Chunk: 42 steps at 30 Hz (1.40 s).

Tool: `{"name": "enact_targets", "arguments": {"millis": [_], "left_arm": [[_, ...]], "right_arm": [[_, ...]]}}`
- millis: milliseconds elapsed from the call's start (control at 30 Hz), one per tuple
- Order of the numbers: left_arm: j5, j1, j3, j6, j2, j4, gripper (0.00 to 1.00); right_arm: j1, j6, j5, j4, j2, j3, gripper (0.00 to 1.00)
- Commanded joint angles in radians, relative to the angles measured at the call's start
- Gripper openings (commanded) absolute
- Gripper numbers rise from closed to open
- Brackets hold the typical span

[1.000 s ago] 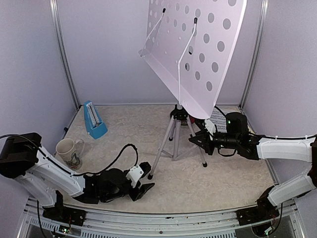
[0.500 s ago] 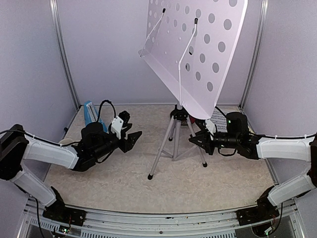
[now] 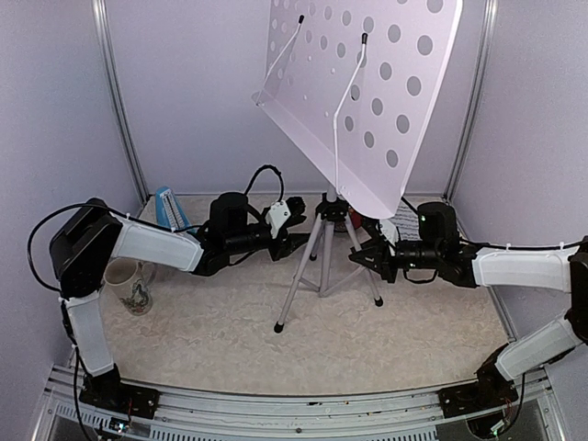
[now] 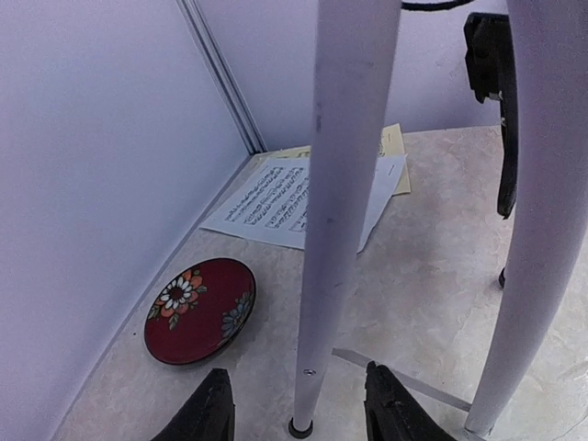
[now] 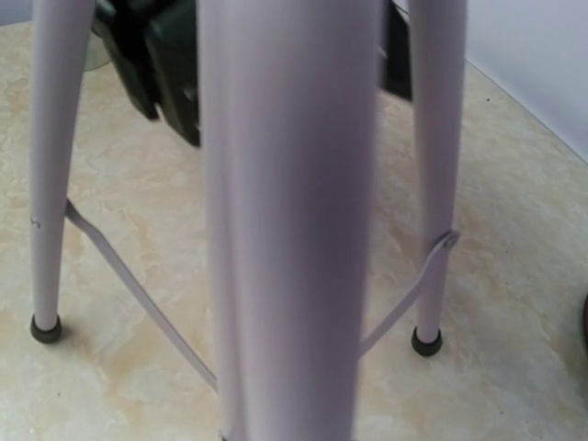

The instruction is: Set up the instrument practice props

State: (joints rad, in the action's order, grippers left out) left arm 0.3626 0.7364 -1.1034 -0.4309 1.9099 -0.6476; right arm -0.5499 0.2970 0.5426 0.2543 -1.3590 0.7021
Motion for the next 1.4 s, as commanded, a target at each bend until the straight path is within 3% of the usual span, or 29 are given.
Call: {"name": "enact_targets", "arguments": {"millis": [0, 233, 533, 867, 1133, 1367], "left_arm": [[0.034, 0.011, -0.051, -0.070, 0.067, 0.040, 0.47], [-0.044, 0.030, -0.150, -0.070, 0.154, 0.009, 0.39], [-0.026, 0.049, -0.206, -0.046, 0.161, -0.009, 0.33], [-0.078, 0.002, -0.152, -0.063, 0.090, 0.003, 0.00], [-0.221, -0.059, -0.054, -0.148, -0.008, 0.024, 0.00], [-0.242, -0.146, -0.106, -0.141, 0.030, 0.036, 0.00]], "right_arm": [[0.008, 0.088, 0.011, -0.009, -0.016, 0.045, 0.00], [0.011, 0.090, 0.020, -0.037, -0.025, 0.063, 0.00], [0.016, 0.084, 0.030, -0.038, -0.028, 0.066, 0.00], [0.039, 0.072, 0.043, -0.065, -0.002, 0.063, 0.00], [0.118, 0.064, 0.112, -0.087, 0.002, 0.088, 0.00], [0.128, 0.122, 0.114, -0.171, -0.128, 0.248, 0.00]]}}
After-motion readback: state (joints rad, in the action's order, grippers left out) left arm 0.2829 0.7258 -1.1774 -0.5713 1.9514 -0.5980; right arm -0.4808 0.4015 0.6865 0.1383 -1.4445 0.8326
